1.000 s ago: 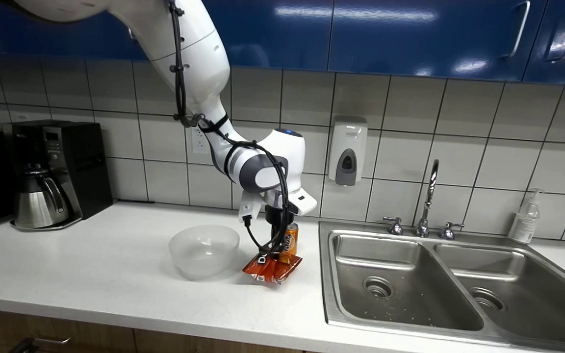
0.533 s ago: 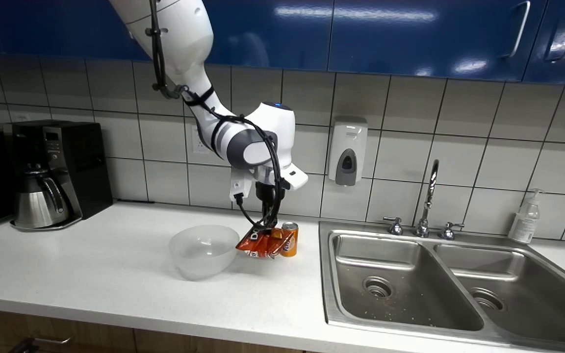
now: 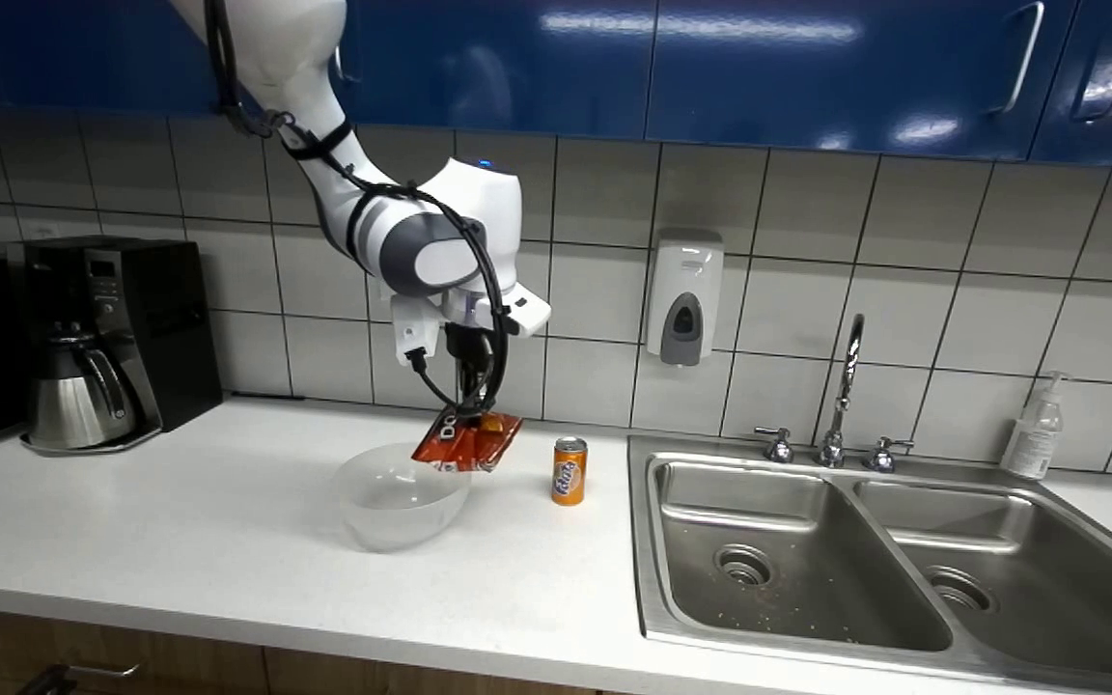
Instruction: Put the red packet in the bowl.
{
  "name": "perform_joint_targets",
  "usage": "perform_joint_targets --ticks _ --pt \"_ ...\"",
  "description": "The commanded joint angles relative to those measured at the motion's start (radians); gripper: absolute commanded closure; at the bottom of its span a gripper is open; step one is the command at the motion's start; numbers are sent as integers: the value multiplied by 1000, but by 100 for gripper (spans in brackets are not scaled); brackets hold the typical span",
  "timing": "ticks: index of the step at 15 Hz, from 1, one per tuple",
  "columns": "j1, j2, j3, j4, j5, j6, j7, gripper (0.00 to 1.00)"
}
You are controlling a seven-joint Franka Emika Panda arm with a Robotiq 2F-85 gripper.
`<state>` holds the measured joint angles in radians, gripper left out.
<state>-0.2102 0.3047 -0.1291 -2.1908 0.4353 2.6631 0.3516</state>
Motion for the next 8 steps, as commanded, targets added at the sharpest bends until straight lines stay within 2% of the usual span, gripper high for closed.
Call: perform_joint_targets --ticks 1,8 --pt "28 -64 44 -74 41 28 -54 100" --pt "70 -11 77 -73 39 21 -53 100"
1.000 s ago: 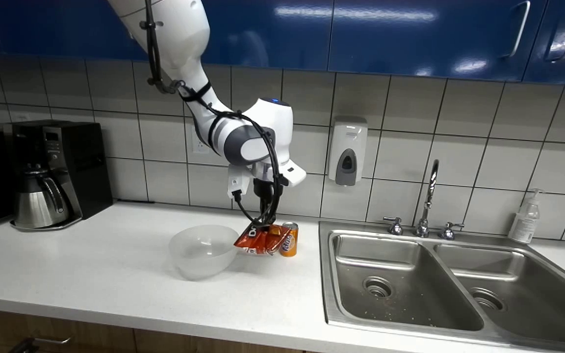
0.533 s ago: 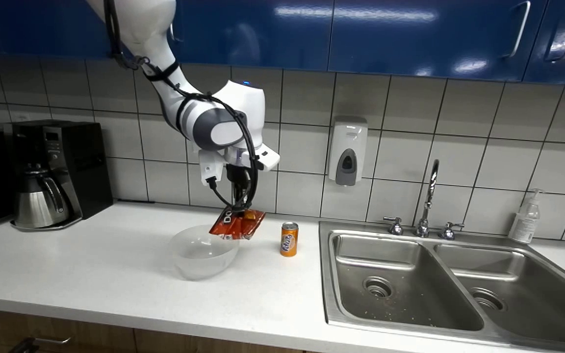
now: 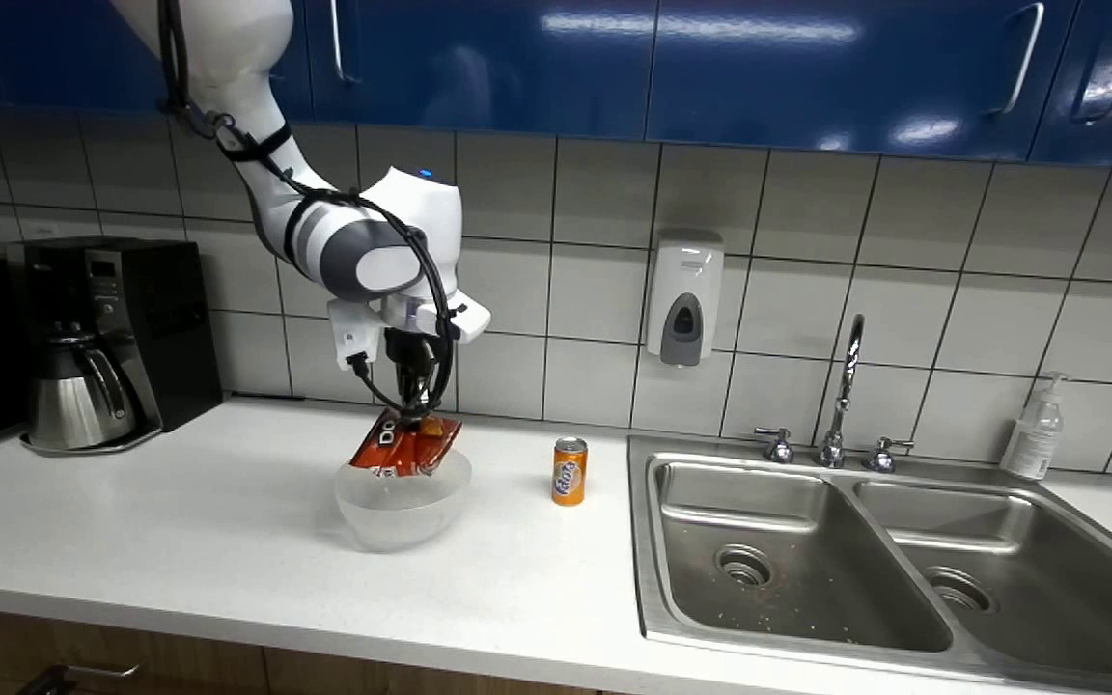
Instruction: Put the red packet in the bowl.
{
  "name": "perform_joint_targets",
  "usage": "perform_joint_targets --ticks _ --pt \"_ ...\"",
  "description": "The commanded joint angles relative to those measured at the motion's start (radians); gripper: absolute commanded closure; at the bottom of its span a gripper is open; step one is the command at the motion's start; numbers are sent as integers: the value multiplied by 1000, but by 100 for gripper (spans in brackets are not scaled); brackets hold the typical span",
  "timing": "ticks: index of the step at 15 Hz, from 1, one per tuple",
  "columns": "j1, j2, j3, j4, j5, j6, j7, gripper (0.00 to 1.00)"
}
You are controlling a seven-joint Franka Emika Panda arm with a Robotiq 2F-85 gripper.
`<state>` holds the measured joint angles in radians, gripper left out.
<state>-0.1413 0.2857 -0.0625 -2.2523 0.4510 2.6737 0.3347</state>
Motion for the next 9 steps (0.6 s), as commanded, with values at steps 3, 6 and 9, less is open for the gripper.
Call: perform_joint_targets --ticks 3,6,9 --pt "3 49 10 -4 18 8 -37 100" --pt "4 92 7 3 11 10 -32 100" --pt "9 119 6 4 2 10 -24 74"
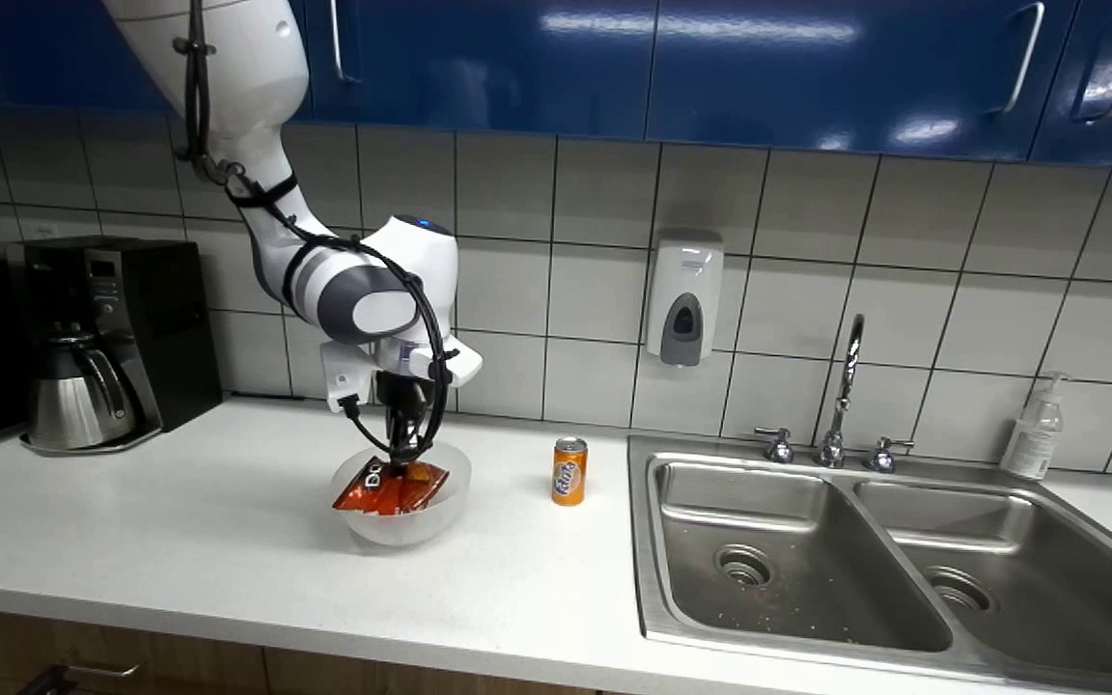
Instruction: Put the red packet in the bowl.
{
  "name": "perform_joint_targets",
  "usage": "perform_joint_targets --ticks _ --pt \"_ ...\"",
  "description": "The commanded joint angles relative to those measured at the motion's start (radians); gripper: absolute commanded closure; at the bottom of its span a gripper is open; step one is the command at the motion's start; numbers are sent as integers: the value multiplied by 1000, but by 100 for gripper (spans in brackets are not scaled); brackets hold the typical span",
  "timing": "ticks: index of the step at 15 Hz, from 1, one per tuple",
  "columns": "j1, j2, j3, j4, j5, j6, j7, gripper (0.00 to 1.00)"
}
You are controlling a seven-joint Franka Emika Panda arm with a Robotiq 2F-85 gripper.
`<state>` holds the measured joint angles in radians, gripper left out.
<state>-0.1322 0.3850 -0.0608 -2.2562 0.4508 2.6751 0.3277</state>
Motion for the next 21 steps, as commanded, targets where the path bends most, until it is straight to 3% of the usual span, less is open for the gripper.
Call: perform_joint_targets --ticks 1,11,15,21 --pt "0 24 5 7 2 9 -17 72" --pt "2 -43 21 -34 13 15 -46 1" --pt "-13 -106 47 -83 17 -14 -155 0" --pt "-19 -216 74 -223 2 -87 -427 0"
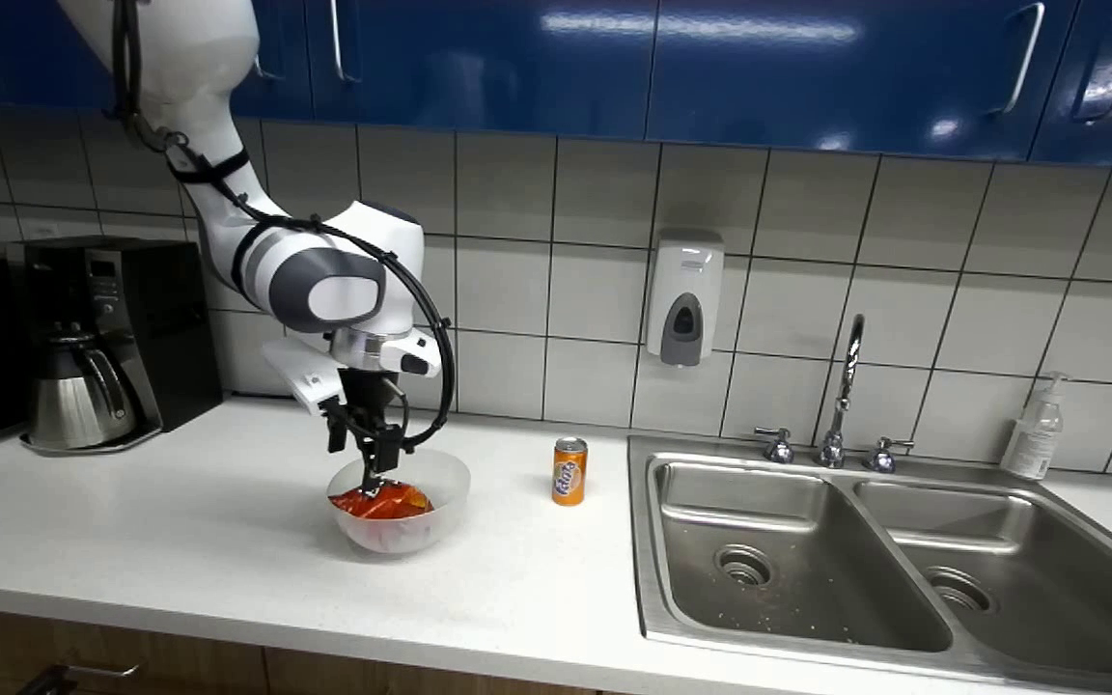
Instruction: Put the red packet in the bowl.
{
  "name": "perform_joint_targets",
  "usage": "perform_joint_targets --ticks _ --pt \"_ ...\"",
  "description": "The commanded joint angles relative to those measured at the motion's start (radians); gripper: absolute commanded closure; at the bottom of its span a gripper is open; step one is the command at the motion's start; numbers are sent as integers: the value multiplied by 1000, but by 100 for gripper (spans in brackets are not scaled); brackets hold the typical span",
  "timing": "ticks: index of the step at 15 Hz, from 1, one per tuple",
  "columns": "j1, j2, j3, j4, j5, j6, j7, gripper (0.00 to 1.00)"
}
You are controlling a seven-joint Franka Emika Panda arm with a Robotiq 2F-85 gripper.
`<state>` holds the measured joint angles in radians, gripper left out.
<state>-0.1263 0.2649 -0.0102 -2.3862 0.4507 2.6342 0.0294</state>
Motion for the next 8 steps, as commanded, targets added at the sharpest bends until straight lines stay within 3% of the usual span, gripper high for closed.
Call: perform_joint_targets --ticks 1,7,8 --pt "-22 -115 22 -118 -3 -55 -169 0" --pt "7 -213 -2 -248 -72 -87 -290 0" --pt "7 -139 -2 -188 -39 -56 -260 0"
